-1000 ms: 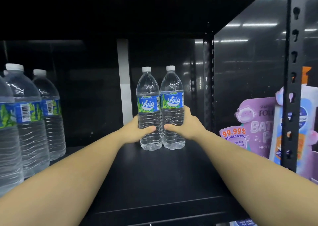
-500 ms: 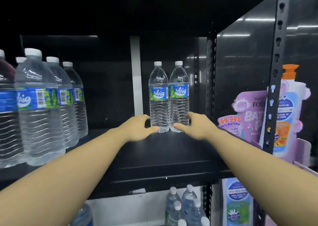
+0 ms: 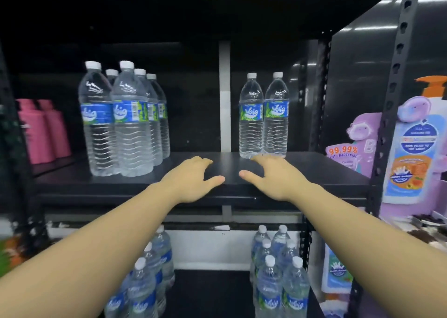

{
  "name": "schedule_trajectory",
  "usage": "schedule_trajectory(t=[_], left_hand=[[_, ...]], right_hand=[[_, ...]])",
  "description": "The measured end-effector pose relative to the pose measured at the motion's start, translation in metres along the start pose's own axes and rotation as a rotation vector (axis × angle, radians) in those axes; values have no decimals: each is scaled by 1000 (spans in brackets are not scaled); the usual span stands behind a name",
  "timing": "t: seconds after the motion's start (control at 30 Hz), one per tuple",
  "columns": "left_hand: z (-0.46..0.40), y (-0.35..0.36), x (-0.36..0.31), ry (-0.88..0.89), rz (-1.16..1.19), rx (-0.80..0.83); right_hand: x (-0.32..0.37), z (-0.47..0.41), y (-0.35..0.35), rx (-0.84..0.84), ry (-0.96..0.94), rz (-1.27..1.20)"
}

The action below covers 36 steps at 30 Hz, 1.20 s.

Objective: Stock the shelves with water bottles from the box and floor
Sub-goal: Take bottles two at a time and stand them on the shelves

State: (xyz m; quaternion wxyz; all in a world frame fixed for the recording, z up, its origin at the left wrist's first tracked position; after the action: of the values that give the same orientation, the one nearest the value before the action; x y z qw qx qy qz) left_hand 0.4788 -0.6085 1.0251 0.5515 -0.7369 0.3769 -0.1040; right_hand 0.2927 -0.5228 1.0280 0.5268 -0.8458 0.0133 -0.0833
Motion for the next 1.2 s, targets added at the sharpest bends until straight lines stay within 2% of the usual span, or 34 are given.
schedule_trajectory(t=[0.2, 0.3, 0.6, 0.83, 1.2], left_hand=[[98, -1, 2, -65, 20, -63], [157, 15, 15, -132, 21, -68], [353, 96, 127, -507, -4, 107], [507, 155, 195, -750, 127, 175], [685, 229, 261, -880, 284, 306]], right_hand=[[61, 66, 16, -44, -217, -64], [91, 103, 42, -11, -301, -127], [175, 210, 183, 277, -427, -216], [253, 301, 287, 503, -496, -284], [345, 430, 405, 763, -461, -326]])
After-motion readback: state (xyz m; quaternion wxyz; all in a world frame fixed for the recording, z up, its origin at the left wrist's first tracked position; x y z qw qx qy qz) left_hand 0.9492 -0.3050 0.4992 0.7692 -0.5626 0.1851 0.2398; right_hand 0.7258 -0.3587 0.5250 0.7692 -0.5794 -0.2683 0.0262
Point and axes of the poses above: each hand's wrist, its own z-axis away from the middle knuckle, its own y-axis out of the palm, x = y × z, the point moved 10 cm from there along -z, towards the middle knuckle, and after that the axes turned 7 degrees about z, right-handed, at the moved point
